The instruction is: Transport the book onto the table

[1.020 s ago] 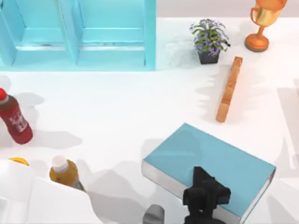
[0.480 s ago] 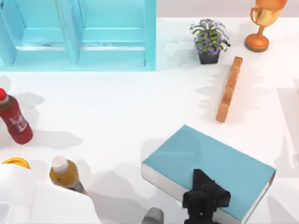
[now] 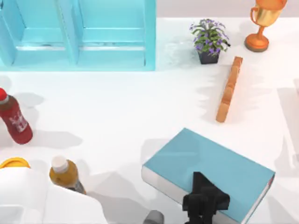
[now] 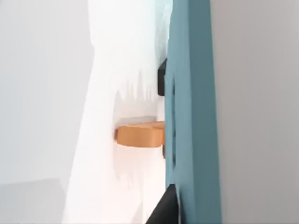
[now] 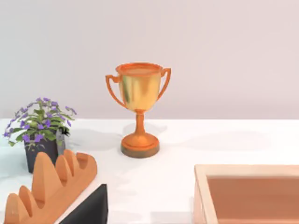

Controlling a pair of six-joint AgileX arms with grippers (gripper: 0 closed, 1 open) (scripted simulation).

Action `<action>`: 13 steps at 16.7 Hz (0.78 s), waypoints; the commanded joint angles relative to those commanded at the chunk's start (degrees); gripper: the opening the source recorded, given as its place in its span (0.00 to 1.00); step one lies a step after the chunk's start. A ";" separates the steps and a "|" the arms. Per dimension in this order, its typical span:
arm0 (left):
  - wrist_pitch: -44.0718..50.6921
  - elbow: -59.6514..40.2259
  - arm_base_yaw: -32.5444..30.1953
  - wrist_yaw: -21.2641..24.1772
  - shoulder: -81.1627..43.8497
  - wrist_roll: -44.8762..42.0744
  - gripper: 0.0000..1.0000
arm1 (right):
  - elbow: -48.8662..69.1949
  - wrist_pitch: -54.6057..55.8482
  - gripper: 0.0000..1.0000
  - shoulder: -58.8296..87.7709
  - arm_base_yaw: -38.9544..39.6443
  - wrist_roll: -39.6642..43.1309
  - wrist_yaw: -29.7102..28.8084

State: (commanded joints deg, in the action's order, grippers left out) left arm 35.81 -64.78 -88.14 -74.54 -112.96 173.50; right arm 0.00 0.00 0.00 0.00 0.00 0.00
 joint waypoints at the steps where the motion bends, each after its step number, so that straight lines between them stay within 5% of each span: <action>1: -0.62 0.26 0.00 0.02 -0.38 -0.05 0.00 | 0.00 0.00 1.00 0.00 0.00 0.00 0.00; 11: -4.59 1.81 0.02 0.01 -2.72 -0.24 0.00 | 0.00 0.00 1.00 0.00 0.00 0.00 0.00; 13: -4.59 1.81 0.02 0.01 -2.72 -0.24 0.15 | 0.00 0.00 1.00 0.00 0.00 0.00 0.00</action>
State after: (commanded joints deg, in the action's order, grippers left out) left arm 31.22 -62.97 -88.12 -74.53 -115.68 173.26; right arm 0.00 0.00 0.00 0.00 0.00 0.00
